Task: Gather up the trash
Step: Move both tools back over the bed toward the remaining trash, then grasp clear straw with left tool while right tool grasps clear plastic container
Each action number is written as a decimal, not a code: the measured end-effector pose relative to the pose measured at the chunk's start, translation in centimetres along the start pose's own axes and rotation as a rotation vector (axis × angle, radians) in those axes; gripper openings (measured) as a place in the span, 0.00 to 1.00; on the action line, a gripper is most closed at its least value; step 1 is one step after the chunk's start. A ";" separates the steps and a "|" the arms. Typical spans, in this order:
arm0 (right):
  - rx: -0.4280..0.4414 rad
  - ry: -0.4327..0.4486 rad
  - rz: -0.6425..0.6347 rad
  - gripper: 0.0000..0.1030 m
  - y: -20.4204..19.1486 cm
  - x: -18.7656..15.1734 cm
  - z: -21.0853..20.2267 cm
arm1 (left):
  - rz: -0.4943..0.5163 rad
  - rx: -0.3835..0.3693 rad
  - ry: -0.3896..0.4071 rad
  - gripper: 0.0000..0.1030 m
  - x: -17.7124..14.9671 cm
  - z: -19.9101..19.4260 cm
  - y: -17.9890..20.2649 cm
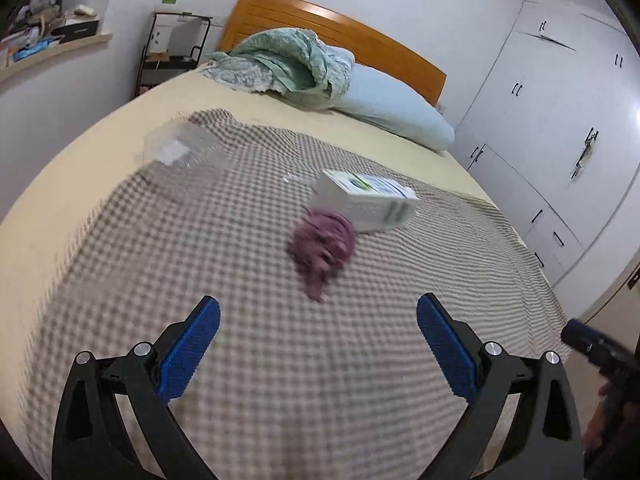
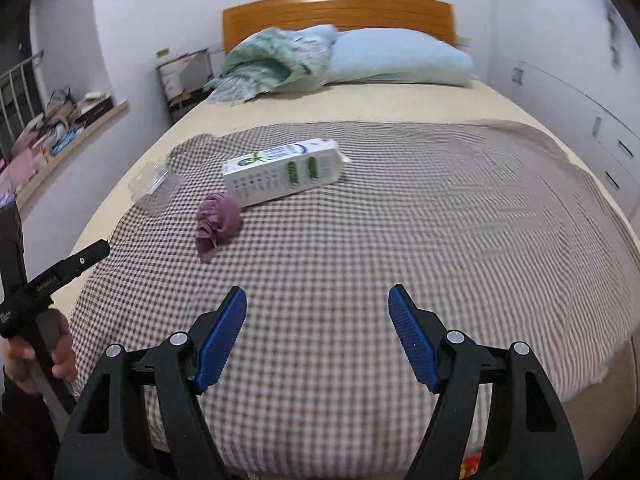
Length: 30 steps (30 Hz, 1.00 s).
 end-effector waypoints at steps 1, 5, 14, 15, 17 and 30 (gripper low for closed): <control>0.003 -0.003 -0.013 0.68 -0.4 0.7 0.7 | 0.013 0.001 0.002 0.93 0.8 0.8 -0.6; 0.007 -0.021 -0.049 0.68 -1.6 2.3 3.2 | 0.187 0.044 -0.048 0.93 4.7 6.9 -1.8; -0.067 -0.108 0.023 0.68 2.5 0.1 7.0 | 0.644 0.038 -0.103 0.66 13.8 21.5 3.4; -0.081 -0.115 0.044 0.68 3.4 -0.2 7.1 | 0.670 0.024 -0.130 0.65 13.8 23.0 4.1; -0.104 -0.126 0.072 0.68 5.0 -0.6 7.1 | 0.759 0.026 -0.195 0.56 13.5 26.8 5.2; -0.129 -0.130 0.077 0.68 7.5 0.2 8.2 | 0.761 0.083 -0.274 0.02 12.1 30.7 6.9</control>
Point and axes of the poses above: each gripper's, at about its wrist camera, not at the fingertips, and z roughly the way its jaws point, y to its right, x to its top, the point moved 6 cm from there along z, roughly the way its jaws point, and after that the axes turned 8 degrees about x, right-handed, at the moved point
